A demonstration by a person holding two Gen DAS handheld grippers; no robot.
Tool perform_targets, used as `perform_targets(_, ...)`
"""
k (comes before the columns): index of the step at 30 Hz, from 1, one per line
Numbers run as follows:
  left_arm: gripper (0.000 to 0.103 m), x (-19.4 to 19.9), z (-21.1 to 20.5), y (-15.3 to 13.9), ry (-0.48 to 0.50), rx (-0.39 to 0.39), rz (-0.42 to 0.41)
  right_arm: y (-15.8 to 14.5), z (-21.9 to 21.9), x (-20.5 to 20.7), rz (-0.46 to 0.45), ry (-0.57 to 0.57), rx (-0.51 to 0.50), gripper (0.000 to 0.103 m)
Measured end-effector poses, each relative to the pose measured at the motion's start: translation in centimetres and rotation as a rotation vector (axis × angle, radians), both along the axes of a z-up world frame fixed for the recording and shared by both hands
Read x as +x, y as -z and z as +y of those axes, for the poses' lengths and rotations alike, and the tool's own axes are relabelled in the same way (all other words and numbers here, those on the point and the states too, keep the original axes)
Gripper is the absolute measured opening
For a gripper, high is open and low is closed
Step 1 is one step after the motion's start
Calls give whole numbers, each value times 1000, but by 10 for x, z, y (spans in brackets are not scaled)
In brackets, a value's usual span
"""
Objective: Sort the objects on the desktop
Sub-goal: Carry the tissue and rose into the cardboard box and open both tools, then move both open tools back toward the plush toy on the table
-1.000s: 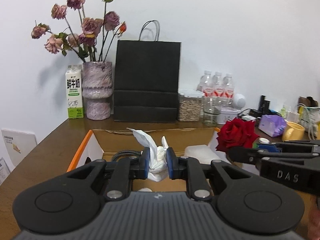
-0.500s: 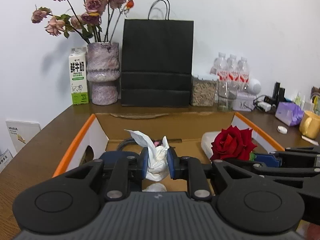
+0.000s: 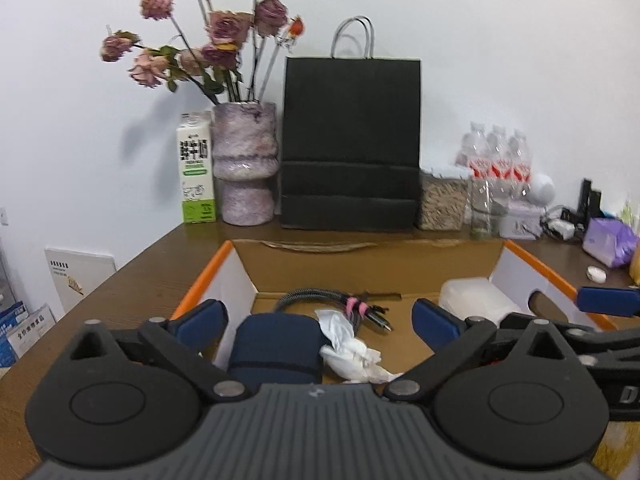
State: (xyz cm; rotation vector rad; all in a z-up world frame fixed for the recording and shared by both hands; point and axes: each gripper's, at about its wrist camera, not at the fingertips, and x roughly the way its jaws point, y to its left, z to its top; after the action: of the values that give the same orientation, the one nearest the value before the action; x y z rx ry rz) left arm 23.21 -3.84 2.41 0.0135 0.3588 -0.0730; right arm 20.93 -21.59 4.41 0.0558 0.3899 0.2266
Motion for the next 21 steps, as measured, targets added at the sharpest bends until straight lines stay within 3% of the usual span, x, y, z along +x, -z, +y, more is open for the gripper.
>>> perform_targets(2,103,-2,-1,-2,-10,2,-8,-1,-1,-1,-14,2,8,103)
perform_targets(21,103,-13,-2,-10,-14,7,-54,-10,3,-14,-57,16,-29,103)
